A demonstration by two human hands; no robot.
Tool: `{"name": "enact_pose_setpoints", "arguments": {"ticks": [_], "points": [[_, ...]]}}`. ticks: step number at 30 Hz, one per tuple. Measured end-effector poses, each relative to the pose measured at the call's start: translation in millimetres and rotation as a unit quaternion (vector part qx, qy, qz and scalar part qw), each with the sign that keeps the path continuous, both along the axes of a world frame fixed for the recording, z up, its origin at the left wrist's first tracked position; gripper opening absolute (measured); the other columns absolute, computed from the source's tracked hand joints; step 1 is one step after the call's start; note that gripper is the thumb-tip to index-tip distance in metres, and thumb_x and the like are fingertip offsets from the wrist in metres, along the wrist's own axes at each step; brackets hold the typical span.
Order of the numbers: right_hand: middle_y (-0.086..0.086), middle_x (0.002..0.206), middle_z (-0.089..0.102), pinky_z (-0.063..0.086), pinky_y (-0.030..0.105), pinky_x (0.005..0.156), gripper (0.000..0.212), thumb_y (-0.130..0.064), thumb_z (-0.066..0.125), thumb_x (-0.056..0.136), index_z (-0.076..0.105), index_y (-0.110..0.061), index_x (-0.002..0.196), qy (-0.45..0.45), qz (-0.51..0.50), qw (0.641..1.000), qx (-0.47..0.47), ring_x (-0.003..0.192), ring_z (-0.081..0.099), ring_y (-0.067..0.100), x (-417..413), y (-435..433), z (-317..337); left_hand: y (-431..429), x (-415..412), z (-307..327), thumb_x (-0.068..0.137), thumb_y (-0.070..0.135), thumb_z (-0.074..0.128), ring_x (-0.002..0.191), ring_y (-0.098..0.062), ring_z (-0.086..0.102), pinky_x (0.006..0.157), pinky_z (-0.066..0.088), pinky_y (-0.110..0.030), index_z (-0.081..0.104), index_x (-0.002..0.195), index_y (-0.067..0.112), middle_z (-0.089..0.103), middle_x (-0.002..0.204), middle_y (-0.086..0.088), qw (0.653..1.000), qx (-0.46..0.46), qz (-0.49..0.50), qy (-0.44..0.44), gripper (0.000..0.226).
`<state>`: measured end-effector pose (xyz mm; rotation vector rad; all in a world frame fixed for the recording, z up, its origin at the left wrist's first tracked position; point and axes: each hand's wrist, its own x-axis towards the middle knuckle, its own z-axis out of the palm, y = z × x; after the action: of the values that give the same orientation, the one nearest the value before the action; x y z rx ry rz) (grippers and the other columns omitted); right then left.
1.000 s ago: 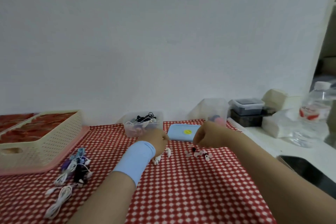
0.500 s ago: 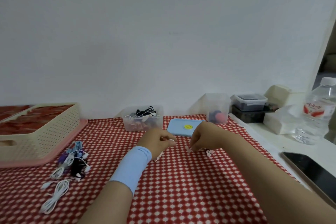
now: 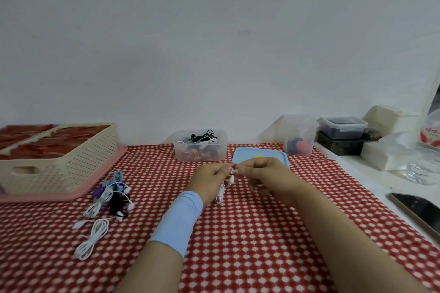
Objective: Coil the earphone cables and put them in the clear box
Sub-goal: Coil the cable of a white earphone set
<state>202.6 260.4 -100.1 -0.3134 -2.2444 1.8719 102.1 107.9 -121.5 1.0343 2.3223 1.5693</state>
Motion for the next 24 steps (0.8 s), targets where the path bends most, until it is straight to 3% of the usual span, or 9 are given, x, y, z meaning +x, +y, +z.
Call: {"name": "enact_pose_setpoints", "arguments": {"ticks": [5,9,16,24], "points": [[0.001,0.086,0.072,0.03,0.02,0.044,0.014,-0.018,0.07,0.093,0.078,-0.009,0.099,0.007,-0.011,1.0,-0.023,0.058,0.054,0.012,-0.7,-1.0,-0.2,-1.5,3.8,-0.4,0.099,0.017,0.055,0.103,-0.002,0.062,0.085,0.045,-0.008,0.07,0.119,0.02,0.069,0.114,0.009,0.998,0.046,-0.011,-0.051,0.025],[0.003,0.092,0.073,0.03,0.02,0.044,0.018,-0.018,0.068,0.094,0.077,-0.007,0.104,0.011,0.004,0.999,-0.042,0.059,0.054,0.012,-0.7,1.0,-0.4,-1.9,6.6,0.6,0.094,0.021,0.063,0.099,-0.006,0.067,0.087,0.049,-0.018,0.074,0.105,0.024,0.074,0.102,0.01,0.993,0.085,-0.007,-0.087,0.015],[0.007,0.088,0.07,0.024,0.02,0.044,0.016,-0.015,0.067,0.092,0.078,-0.008,0.102,0.024,0.037,0.996,-0.071,0.058,0.054,0.012,-0.5,5.6,0.3,-1.8,2.6,-3.1,0.092,0.026,0.065,0.107,-0.017,0.068,0.105,0.046,-0.042,0.076,0.105,0.021,0.075,0.107,0.0,0.975,0.13,-0.058,-0.173,0.018],[0.01,0.094,0.069,0.027,0.02,0.045,0.018,-0.016,0.067,0.092,0.078,-0.008,0.103,0.033,0.042,0.996,-0.065,0.06,0.053,0.014,1.2,4.1,-0.2,-3.7,8.6,0.4,0.094,0.023,0.062,0.077,-0.007,0.065,0.085,0.047,-0.03,0.078,0.08,0.018,0.073,0.079,0.004,0.973,0.136,-0.071,-0.171,0.021]]}}
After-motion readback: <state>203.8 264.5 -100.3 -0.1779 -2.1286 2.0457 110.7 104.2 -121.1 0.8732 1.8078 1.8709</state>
